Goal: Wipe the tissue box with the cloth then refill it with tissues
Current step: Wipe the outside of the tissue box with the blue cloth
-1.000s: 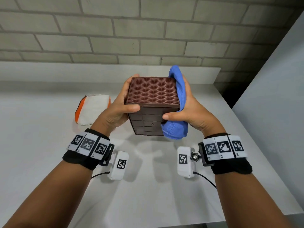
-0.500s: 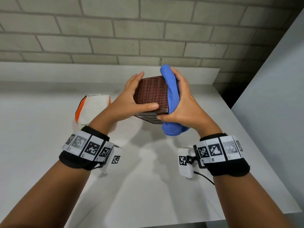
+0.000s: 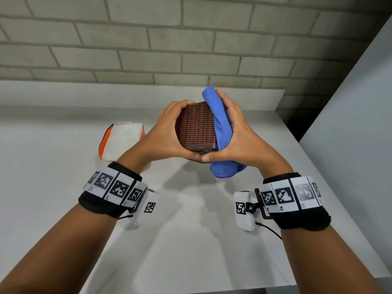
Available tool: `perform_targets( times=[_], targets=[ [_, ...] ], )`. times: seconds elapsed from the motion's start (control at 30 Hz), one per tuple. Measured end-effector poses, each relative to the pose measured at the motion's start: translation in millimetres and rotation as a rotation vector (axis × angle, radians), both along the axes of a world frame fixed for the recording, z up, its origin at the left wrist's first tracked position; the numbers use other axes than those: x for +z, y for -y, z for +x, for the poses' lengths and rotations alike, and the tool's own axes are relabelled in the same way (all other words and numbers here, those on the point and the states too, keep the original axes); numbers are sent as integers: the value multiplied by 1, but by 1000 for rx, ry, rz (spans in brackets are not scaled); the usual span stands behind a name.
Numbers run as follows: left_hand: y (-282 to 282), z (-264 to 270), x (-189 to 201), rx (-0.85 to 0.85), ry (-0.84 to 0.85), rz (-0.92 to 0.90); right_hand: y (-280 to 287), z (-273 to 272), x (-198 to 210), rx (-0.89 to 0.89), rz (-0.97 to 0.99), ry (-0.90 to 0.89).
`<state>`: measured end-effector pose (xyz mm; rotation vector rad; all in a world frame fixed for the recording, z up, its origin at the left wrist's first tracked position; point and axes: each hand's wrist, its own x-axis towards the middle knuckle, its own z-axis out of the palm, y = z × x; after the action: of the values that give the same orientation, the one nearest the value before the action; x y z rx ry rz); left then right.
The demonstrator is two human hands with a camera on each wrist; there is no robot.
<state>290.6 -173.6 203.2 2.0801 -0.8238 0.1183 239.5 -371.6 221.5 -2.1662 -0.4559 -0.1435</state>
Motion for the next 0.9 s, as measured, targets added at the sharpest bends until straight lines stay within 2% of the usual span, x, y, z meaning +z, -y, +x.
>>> perform_targets(
  times=[0.17,0.3,0.43,0.6,0.7,0.8,0.9],
  targets=[
    [-7,0,-4,-40,-85,-172,15,4,-7,8,-90,-20],
    [-14,1,-4,-73,-132,-247,24,3,-17,-151,-98,-21],
    [-12,0,-12,-61,-207,-303,3,0,-12,-308,-111,-6],
    [-3,-2,-24,-62,-244,-304,-44,-11,1,-224,-133,178],
    [-2,-2,-29,-51,-259,-313,-53,-11,5,-192,-192,220],
    [-8,-3,-31,-55,-296,-372,-39,-2,1,-218,-201,184],
    [-16,-2,-32,-50,-306,-390,-17,10,-8,-321,-156,43]
  ],
)
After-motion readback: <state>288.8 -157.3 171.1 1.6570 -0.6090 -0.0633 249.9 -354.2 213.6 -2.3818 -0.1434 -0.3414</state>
